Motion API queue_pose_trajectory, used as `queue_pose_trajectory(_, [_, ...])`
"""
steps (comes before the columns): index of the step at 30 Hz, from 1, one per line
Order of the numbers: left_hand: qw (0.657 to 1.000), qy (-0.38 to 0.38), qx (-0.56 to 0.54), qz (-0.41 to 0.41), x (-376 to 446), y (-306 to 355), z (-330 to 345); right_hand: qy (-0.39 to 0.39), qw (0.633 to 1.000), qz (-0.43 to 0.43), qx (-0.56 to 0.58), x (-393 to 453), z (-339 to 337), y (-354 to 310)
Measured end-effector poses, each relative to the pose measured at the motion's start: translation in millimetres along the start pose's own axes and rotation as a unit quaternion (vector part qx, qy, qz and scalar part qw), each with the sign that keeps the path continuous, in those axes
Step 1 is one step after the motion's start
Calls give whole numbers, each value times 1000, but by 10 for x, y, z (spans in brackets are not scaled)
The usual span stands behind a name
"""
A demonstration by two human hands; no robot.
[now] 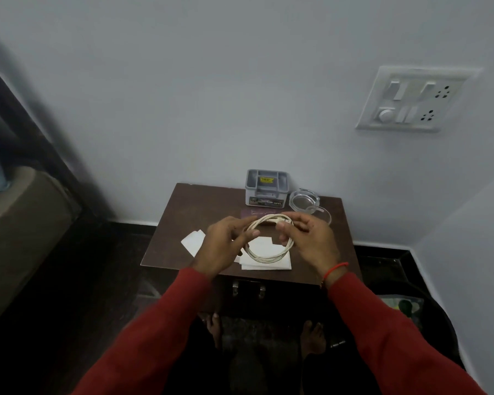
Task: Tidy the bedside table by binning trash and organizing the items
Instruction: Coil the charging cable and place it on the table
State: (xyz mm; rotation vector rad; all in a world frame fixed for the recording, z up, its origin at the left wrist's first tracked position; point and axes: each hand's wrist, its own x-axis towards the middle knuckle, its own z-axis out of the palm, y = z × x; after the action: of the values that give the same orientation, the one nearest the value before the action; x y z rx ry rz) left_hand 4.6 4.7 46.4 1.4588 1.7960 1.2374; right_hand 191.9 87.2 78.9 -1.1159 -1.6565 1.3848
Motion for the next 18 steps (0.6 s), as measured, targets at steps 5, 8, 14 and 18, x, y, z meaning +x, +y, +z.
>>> queue_pose_trajectory(5, [988, 76, 132, -15, 381, -327, -254, -11, 992, -25, -120, 630, 394, 63])
queue_pose_trajectory(8, [981, 131, 114, -89, 729, -613, -378, -24, 989, -7, -143, 1155, 731, 181])
queue_pose_trajectory(14, [962, 213, 50, -161, 1300, -1218, -389, -78, 926, -103, -356, 2077, 1266, 324])
queue_pose_trajectory(18, [945, 262, 6, -196, 1465, -1559, -347, -142, 848, -147, -488, 2511, 1563, 464])
